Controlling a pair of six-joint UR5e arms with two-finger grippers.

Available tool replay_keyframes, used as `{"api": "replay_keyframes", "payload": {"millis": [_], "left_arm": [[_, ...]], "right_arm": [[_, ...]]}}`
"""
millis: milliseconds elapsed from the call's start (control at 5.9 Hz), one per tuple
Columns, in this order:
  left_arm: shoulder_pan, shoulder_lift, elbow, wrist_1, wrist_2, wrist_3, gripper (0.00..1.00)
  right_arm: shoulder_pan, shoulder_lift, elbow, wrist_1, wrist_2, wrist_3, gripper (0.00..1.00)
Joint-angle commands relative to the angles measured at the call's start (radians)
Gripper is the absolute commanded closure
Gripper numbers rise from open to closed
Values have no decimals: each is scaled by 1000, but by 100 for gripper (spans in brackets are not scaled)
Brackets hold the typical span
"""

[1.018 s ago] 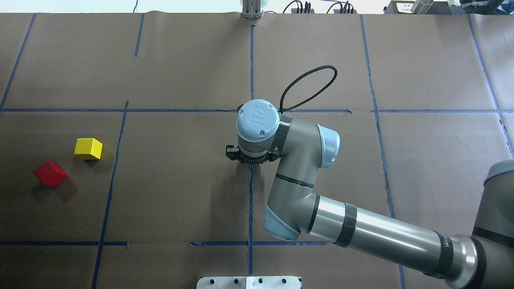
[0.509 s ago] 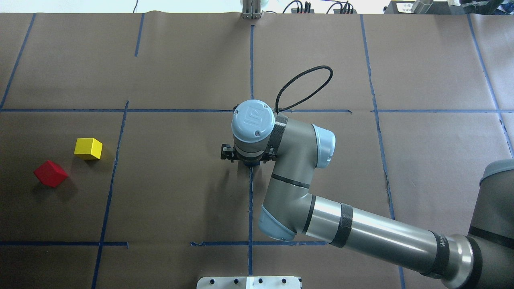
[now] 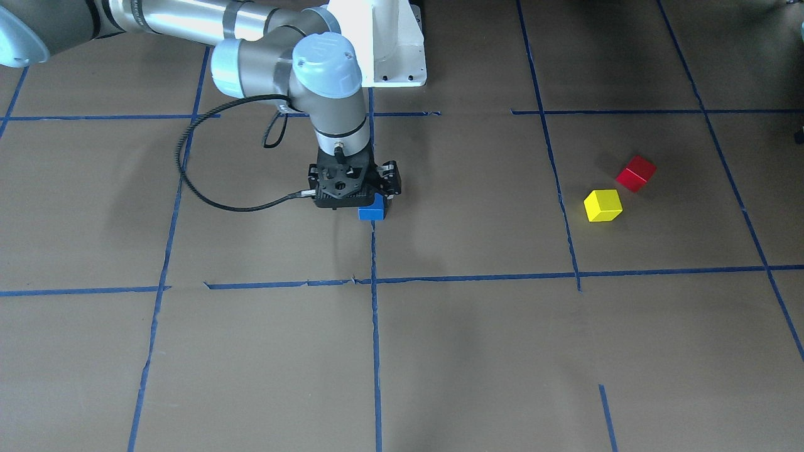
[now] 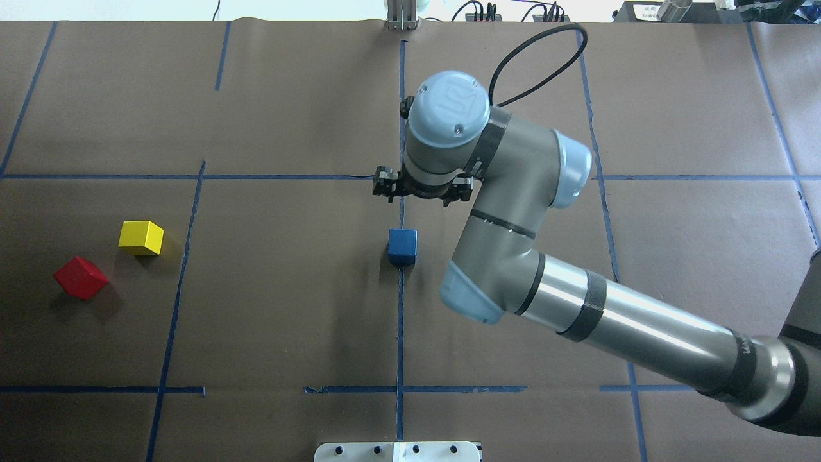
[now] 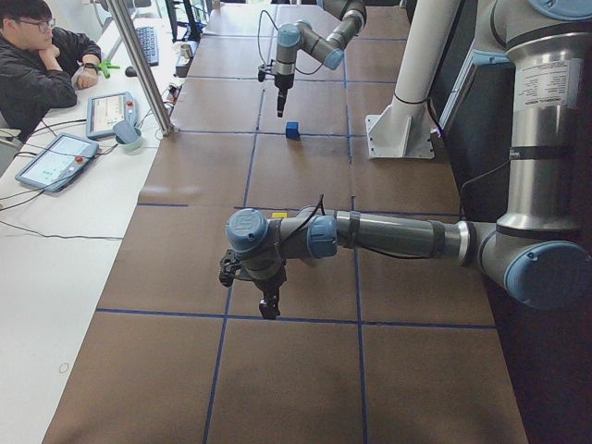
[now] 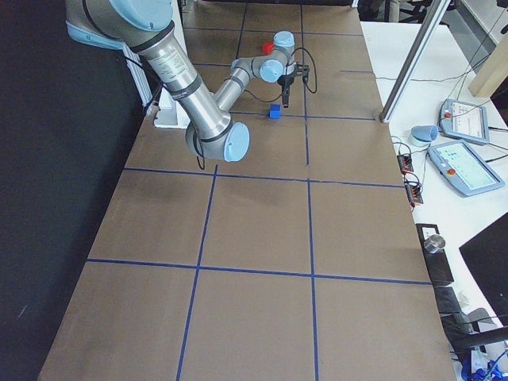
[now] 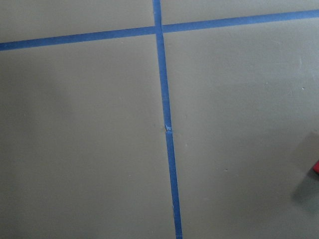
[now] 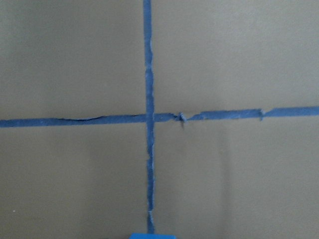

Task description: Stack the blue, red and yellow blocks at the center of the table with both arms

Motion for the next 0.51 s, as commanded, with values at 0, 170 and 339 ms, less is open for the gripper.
{"api": "replay_keyframes", "payload": {"millis": [0,170,339], "left_arm": [[26,-3,-4,-2,1,0,0],[42,-5,-5,-2,3,0,0],[58,-11,-18,-2,1,-6,0]], "right_arm": [[187,-154,84,-27,154,-266,0],[299,-266,115,-27,219,-454,0],[420,-404,156,-27,274,-710,0]]}}
